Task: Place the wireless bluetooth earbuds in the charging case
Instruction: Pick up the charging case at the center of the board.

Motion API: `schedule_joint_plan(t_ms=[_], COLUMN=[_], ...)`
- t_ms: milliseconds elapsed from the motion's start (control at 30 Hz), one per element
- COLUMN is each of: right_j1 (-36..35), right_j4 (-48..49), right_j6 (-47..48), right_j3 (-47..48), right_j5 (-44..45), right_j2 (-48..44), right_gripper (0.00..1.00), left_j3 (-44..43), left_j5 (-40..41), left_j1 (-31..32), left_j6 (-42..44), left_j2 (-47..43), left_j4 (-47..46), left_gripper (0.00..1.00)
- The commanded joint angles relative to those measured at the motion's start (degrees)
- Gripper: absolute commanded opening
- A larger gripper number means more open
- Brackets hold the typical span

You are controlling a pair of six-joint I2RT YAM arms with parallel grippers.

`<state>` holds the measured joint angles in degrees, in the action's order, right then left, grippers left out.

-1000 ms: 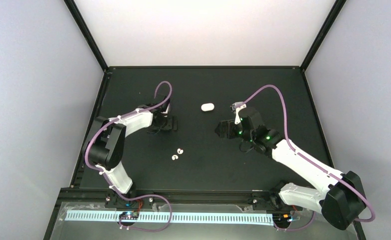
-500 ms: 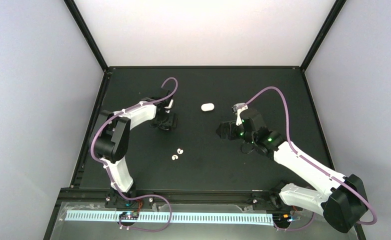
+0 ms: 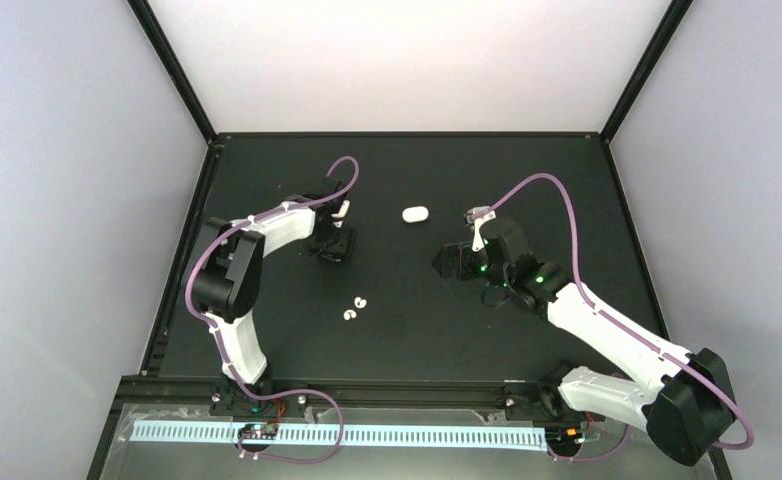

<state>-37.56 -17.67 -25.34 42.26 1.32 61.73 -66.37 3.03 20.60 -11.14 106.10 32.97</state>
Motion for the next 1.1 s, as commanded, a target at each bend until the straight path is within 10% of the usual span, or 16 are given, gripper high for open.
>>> schedule_joint_plan(t_ms=[0,467,1067], right_j1=[-0.28,-0.31,-0.3], right_j4=[-0.08,-0.35,-0.23], right_j6=[1.0,0.96,0.82], right_j3=[-0.42,-0.62,-0.47], right_j5=[0.87,0.78,0.32], right_j2=[-0.33,-0.99,-0.24], right_gripper=[1.0,1.0,1.0], left_j3=[0.49,2.06,2.15], left_j5=[1.37,3.12,0.89], left_j1=[0.05,0.67,2.52], left_j6=[-1.51,-3.82,-20.26], left_j2=[1.58,0.58,0.14], left_j4=[2.31,2.8,3.71], left_gripper=[0.77,0.82,0.54])
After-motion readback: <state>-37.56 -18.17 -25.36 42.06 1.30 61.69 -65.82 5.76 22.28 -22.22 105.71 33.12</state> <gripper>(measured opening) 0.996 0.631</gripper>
